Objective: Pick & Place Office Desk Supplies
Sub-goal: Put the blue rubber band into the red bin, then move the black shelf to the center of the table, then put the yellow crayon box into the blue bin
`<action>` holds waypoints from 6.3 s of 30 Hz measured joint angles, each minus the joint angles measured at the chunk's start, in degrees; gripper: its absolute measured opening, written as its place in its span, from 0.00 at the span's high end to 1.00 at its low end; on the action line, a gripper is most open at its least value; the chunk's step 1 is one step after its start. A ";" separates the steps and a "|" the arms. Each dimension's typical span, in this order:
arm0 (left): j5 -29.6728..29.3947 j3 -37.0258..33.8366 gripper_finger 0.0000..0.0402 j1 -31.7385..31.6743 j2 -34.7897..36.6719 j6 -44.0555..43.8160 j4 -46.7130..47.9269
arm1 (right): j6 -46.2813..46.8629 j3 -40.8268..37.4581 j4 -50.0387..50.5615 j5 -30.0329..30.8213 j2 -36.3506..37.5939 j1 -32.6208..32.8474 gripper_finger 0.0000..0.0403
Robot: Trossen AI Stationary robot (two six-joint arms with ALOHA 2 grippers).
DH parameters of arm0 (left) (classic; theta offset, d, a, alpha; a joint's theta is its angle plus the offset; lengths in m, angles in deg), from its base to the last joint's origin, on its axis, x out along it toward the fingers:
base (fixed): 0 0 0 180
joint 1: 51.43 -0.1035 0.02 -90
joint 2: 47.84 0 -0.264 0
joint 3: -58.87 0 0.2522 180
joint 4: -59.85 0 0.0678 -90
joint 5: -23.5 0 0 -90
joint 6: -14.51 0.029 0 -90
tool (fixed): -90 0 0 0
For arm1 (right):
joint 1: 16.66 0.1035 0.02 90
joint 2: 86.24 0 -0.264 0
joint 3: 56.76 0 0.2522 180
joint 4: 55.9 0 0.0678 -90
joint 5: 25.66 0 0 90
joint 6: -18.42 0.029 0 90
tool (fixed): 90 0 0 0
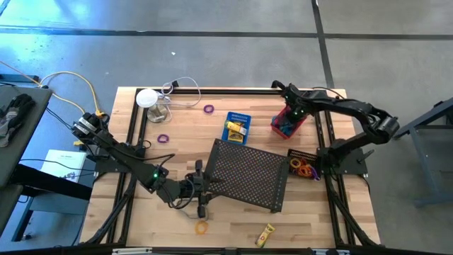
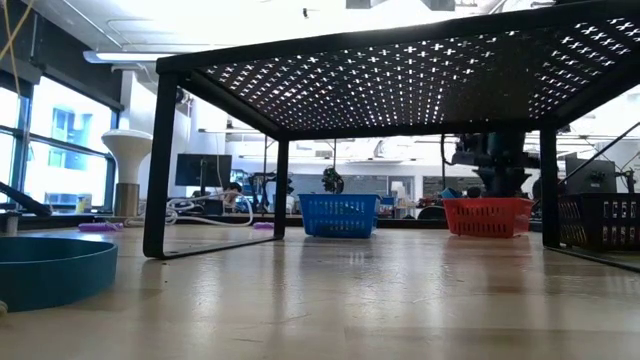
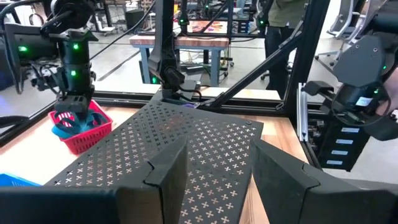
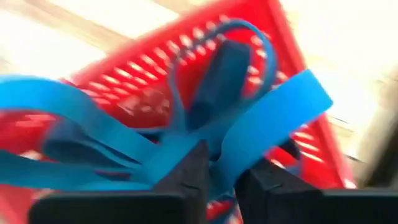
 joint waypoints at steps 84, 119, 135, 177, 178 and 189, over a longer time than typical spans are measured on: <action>7.61 0.00 0.59 -6.92 -0.24 -12.44 17.37 | 40.75 5.70 -2.61 15.27 10.93 88.31 0.63; 9.47 -0.04 0.59 -3.20 -0.26 -12.57 17.45 | 25.54 5.76 -3.15 15.57 11.01 69.68 0.63; 9.42 -0.07 0.59 -2.36 -0.26 -12.53 17.44 | 41.97 5.76 -1.94 13.94 15.57 88.31 0.63; 5.70 -0.09 0.59 9.46 -15.23 -19.42 -12.98 | -2.38 5.72 -38.11 25.88 -18.23 107.83 0.63; 5.68 -0.09 0.59 9.27 -15.23 -19.43 -13.23 | -3.37 5.74 -38.12 25.82 -19.02 107.70 0.63; 5.49 -0.07 0.59 7.97 -15.23 -19.63 -16.31 | -8.36 5.72 -38.04 26.72 -22.10 106.05 0.63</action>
